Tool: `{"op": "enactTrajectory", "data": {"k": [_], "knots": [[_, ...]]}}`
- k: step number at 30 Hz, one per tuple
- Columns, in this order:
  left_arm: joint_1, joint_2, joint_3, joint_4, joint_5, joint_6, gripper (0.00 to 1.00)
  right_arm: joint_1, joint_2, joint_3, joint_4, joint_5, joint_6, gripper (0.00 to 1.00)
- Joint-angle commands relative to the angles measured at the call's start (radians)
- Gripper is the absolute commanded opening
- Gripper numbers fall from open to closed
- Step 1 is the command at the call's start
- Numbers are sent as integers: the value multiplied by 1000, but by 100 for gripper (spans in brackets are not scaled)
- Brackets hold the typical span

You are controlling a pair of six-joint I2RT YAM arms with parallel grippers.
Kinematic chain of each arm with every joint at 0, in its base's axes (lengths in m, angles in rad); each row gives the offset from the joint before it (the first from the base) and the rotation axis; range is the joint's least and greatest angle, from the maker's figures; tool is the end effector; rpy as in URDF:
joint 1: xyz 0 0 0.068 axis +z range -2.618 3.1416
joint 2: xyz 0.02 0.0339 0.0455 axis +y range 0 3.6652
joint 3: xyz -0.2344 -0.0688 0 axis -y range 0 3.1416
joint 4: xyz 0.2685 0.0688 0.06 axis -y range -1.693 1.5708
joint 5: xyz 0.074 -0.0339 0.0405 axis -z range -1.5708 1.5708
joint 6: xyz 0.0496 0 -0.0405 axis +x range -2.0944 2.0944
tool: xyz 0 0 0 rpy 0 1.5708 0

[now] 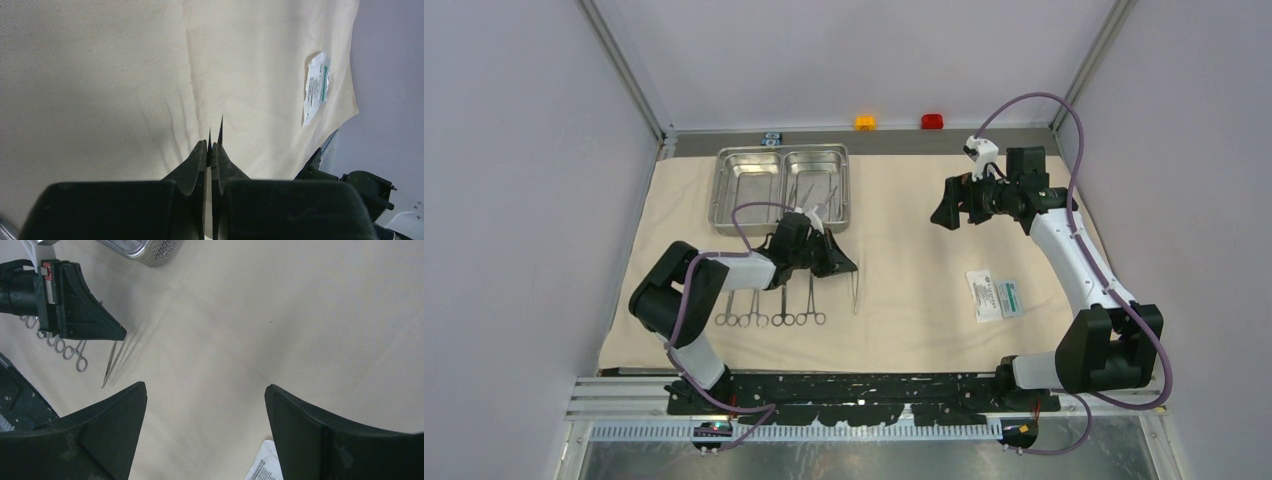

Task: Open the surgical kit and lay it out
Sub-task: Place the medical item in the surgical kit.

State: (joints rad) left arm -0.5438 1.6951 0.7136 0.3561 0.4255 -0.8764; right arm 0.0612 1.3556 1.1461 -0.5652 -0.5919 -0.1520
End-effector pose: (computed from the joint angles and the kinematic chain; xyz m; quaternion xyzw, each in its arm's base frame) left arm 0.2845 -0.1959 0.0865 -0.0493 0.8742 -0.4327 0.2149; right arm 0.3250 0.0476 0.2648 -0.2062 0.8647 0.2517 0.3826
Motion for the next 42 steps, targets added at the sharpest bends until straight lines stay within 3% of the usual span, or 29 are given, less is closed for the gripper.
{"op": "enactTrajectory", "data": {"k": [1,42], "knots": [[1,-19,7,-3,-8,20,0,-9,-15,3,9,-23,-12,92],[-10,29,5,-57,-19,2,1,-23,7,1,4,-57,-15,92]]}}
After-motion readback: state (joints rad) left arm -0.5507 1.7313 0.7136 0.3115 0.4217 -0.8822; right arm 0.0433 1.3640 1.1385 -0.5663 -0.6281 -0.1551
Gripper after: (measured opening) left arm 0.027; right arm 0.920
